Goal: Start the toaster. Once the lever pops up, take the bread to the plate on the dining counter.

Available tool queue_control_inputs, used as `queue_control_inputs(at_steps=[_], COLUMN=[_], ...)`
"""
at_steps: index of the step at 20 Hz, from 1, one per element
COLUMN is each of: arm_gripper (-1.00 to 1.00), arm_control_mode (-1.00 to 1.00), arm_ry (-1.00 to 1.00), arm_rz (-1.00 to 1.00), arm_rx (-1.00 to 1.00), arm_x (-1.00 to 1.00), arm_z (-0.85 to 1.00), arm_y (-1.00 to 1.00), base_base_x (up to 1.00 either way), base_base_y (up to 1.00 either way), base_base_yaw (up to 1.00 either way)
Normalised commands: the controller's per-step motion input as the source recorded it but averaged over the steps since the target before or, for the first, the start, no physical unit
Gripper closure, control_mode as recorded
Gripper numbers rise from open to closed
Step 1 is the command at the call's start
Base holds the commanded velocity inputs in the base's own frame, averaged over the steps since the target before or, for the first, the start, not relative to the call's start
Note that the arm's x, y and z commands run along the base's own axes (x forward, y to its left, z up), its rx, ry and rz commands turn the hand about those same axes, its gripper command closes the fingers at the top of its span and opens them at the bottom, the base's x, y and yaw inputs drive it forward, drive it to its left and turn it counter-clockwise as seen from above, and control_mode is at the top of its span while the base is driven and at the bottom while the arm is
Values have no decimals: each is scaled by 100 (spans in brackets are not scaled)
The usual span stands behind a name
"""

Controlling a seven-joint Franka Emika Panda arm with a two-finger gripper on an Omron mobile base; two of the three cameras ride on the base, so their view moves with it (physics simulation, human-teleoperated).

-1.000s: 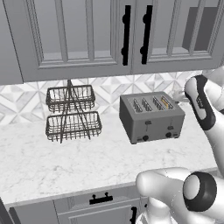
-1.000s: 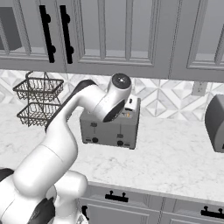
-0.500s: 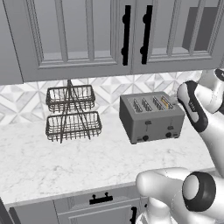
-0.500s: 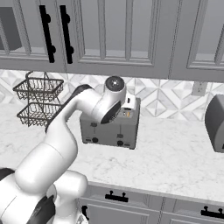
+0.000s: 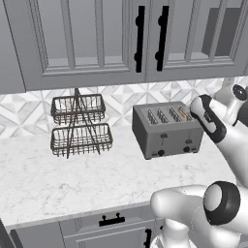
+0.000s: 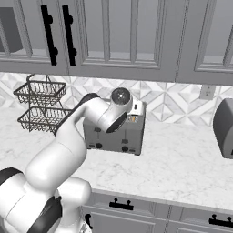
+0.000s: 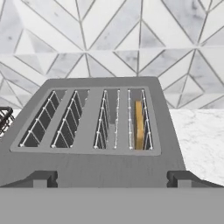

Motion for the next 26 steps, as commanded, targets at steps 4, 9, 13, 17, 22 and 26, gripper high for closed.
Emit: queue_control_inputs(at_steps=[4,9,13,17,22,26], arm_gripper=[-100,-100,-100,-100,-100,-100], arm_control_mode=[-100,-100,-100,-100,-100,-100], arm_ry=[11,0,0,0,0,0], arm_rz=[0,0,0,0,0,0], arm_rx=[3,0,0,0,0,0], arm_x=[25,0,0,0,0,0], arm_z=[0,0,0,0,0,0], arm_y=[-19,0,0,0,0,0], base_base_x=[0,0,0,0,0,0], base_base_y=[0,0,0,0,0,0], base_base_yaw=[0,0,0,0,0,0])
